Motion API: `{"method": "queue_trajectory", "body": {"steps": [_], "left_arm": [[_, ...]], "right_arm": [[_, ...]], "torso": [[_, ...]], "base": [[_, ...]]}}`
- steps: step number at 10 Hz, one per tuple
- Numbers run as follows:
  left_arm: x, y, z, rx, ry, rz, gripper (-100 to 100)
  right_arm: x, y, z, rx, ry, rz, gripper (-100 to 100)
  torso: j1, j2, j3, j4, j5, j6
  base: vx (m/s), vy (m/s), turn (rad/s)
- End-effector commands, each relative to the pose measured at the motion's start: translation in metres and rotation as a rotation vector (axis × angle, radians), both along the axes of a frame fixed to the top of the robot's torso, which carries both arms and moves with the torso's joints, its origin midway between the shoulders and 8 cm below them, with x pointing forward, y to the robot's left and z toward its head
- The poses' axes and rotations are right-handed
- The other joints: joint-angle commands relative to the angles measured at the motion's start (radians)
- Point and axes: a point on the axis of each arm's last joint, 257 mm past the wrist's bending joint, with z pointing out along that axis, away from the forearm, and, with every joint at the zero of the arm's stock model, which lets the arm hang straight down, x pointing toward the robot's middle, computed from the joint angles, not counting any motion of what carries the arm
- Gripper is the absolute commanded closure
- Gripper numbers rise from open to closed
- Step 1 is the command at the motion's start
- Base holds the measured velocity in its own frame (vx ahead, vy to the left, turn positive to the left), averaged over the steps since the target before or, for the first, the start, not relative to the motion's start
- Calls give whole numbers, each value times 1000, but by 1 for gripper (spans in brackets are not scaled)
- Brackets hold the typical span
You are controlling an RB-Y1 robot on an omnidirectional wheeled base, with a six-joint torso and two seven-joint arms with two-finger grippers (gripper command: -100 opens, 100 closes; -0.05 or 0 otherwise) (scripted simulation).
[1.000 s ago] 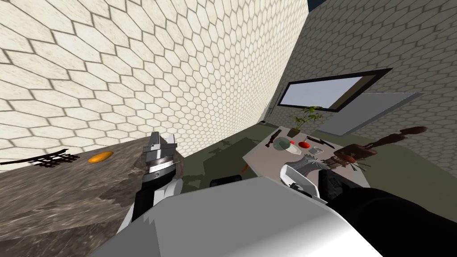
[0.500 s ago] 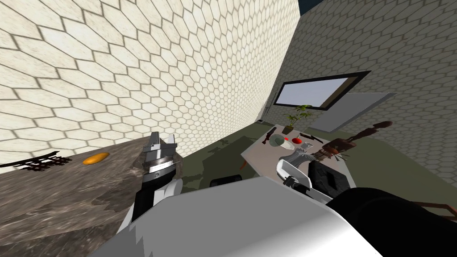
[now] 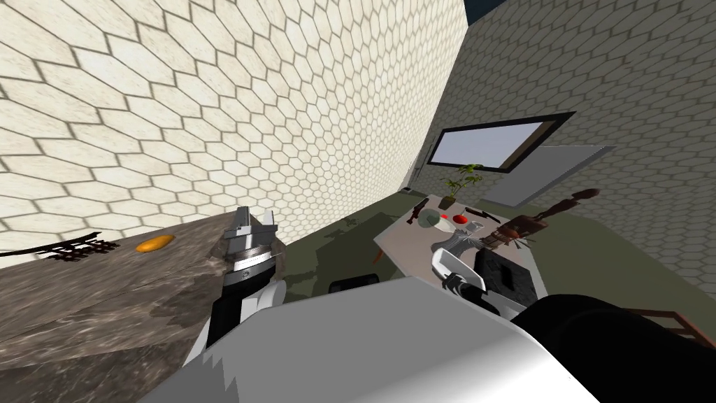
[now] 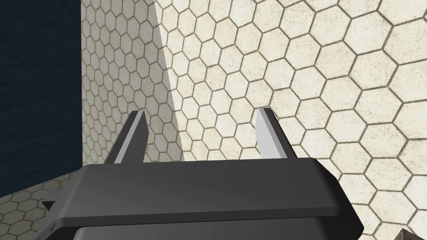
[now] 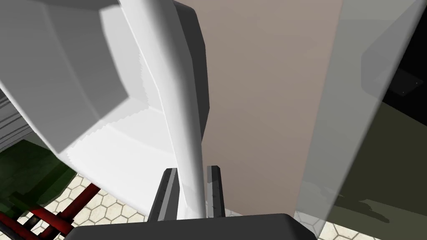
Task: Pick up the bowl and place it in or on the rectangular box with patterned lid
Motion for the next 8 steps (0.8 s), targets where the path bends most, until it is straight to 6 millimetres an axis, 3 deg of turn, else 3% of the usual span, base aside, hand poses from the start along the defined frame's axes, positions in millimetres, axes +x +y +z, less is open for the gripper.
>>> {"method": "queue_trajectory", "body": {"steps": [1,4,8], "left_arm": [[0,0,0,0,0,0,0],[0,0,0,0,0,0,0],[0,0,0,0,0,0,0]], "right_arm": [[-5,-1,2,21,4,-17,100],[-28,-10,5,53,37,-66,100],[-85,-34,9,69,117,-164,100]], "torso": [[0,0,0,0,0,0],[1,0,0,0,2,0],[-6,-1,-1,-1,3,1]], "base": [[-101,-86,68],[-67,-93,114],[-73,-106,193]]}}
